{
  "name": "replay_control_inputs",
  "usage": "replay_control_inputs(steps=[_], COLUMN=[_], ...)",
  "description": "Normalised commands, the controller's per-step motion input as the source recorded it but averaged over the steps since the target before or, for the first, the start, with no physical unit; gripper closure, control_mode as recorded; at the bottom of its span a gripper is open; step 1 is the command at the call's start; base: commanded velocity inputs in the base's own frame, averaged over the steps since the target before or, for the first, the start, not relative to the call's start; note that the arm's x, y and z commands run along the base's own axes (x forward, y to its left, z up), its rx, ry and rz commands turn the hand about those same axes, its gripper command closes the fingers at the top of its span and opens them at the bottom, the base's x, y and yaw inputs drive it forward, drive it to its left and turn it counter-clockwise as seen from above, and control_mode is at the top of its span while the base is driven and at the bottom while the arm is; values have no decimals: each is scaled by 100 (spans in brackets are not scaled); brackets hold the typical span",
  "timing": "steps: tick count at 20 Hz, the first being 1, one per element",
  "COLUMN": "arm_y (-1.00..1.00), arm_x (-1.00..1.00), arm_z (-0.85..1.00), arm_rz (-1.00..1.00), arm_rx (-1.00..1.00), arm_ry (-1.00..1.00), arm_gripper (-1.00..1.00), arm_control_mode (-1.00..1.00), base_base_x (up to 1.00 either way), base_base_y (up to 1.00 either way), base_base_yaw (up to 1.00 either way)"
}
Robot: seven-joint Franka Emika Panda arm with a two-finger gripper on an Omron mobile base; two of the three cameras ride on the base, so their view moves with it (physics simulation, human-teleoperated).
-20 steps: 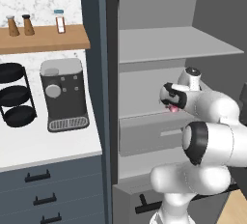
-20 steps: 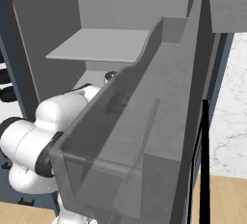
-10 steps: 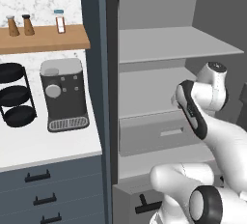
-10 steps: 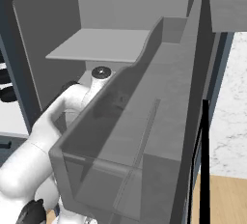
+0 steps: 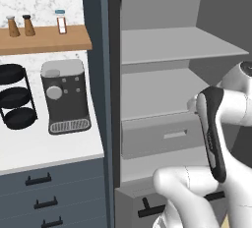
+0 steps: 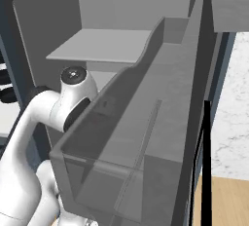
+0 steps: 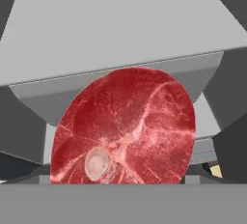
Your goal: Place one sweet potato and one steak in each tupperware on the nearby counter, to pack two identical lunches.
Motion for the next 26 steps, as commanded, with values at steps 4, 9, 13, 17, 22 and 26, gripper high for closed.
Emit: replay_control_inputs(steps=[4,9,13,17,22,26], arm_y=[17,0,0,0,0,0], arm_x=[-50,0,0,0,0,0], arm_z=[26,0,0,0,0,0], arm_rz=[1,0,0,0,0,0], arm_rx=[-1,0,0,0,0,0], arm_ry=[-5,0,0,0,0,0], arm_gripper=[100,100,100,100,100,100], arm_control_mode=[100,100,100,100,100,100], base_base_x=[-50,-73,-68,-36,-3,0], base_base_y=[28,92,100,100,100,100], base_base_yaw=[2,4,11,14,15,13])
